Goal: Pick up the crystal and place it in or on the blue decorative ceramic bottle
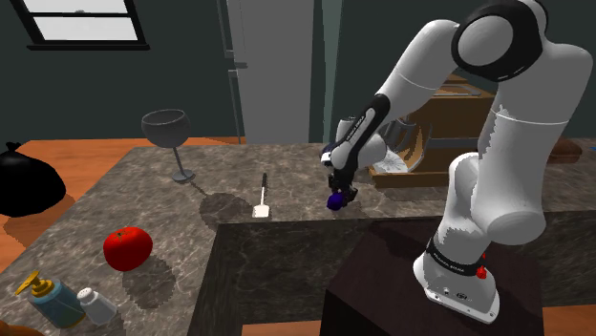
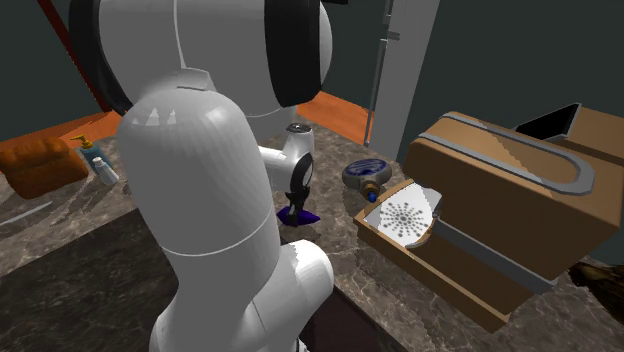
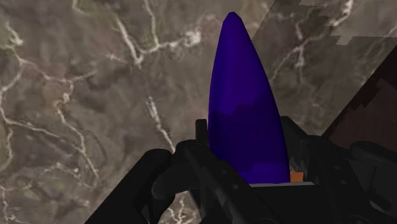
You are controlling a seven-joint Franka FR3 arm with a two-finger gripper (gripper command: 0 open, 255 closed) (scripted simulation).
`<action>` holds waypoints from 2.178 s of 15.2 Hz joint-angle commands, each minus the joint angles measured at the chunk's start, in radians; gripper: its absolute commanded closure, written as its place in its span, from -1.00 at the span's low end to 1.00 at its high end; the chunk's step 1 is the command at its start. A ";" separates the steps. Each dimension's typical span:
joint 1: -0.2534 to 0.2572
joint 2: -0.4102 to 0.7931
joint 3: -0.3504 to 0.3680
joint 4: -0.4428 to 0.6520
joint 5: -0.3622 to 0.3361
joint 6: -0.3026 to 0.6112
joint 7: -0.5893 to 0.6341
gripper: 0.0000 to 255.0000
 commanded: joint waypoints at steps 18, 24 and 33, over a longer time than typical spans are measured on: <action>-0.082 -0.356 0.015 0.026 -0.419 -0.319 0.312 1.00; -0.103 -0.437 0.046 0.057 -0.449 -0.425 0.341 1.00; -0.120 -0.530 0.087 0.118 -0.463 -0.576 0.365 1.00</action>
